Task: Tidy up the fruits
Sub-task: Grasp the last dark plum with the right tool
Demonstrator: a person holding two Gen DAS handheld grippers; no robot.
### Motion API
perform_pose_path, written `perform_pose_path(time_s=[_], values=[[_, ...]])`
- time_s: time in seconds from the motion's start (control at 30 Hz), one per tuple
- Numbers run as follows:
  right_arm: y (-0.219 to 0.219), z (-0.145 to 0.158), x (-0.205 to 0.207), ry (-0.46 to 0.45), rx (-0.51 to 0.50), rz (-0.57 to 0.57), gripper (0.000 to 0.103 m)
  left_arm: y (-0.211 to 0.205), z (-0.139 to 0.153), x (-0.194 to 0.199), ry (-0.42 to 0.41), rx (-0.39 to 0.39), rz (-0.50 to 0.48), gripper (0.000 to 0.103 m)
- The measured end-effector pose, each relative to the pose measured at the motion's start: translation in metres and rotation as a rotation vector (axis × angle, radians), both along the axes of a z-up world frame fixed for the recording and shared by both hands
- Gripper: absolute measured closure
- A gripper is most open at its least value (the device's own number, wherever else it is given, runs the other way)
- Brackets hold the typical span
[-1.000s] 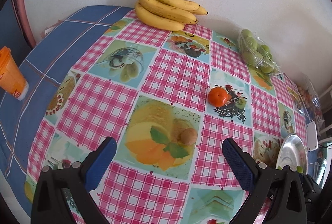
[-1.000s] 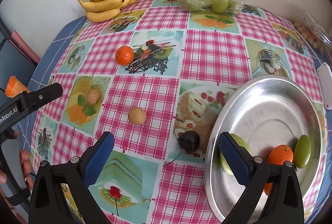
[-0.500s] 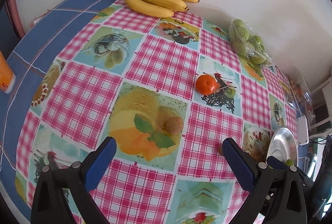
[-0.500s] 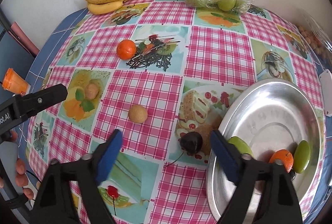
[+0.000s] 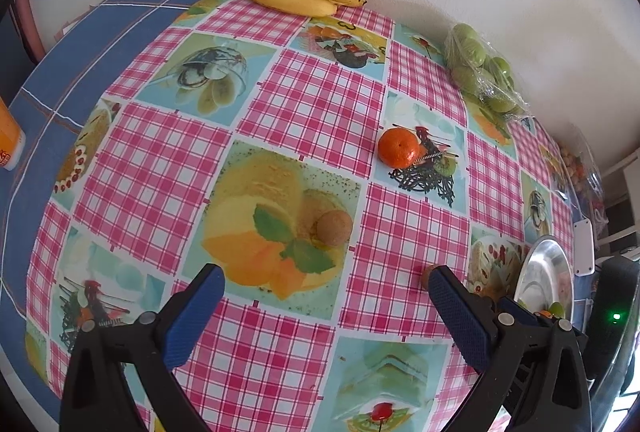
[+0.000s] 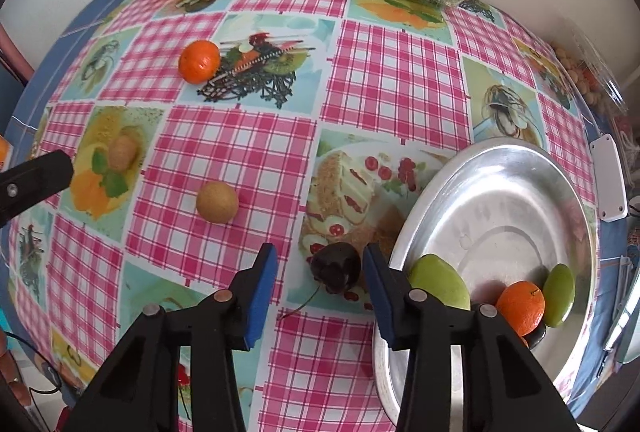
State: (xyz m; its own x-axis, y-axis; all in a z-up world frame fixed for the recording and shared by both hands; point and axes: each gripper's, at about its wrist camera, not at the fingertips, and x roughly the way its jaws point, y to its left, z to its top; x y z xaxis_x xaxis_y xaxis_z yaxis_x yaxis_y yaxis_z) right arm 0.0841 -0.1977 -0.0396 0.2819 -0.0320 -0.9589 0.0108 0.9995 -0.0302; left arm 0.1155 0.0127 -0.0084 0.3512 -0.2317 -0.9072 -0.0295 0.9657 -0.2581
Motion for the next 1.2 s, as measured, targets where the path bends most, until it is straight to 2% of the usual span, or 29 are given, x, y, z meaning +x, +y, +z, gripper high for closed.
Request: perform_pose_path(time_s=[0.33,0.7,0.9,1.2], values=[[0.012,-0.006,0.004,0.010,-0.134,0.025,0.063,0.000,-0.001,0.001,0.009,0.000,0.000,0.000],[0.017,-0.009,0.004,0.012,-0.155,0.026,0.074,-0.001,-0.002,0.001,0.017,0.000,-0.001,0.000],[0.017,-0.009,0.004,0.011,-0.178,0.038,0.076,-0.001,-0.003,0.000,0.021,-0.005,0.004,0.000],[0.014,-0.007,0.003,0.012,-0.157,0.032,0.076,-0.001,-0.004,0.001,0.024,-0.005,0.007,0.000]])
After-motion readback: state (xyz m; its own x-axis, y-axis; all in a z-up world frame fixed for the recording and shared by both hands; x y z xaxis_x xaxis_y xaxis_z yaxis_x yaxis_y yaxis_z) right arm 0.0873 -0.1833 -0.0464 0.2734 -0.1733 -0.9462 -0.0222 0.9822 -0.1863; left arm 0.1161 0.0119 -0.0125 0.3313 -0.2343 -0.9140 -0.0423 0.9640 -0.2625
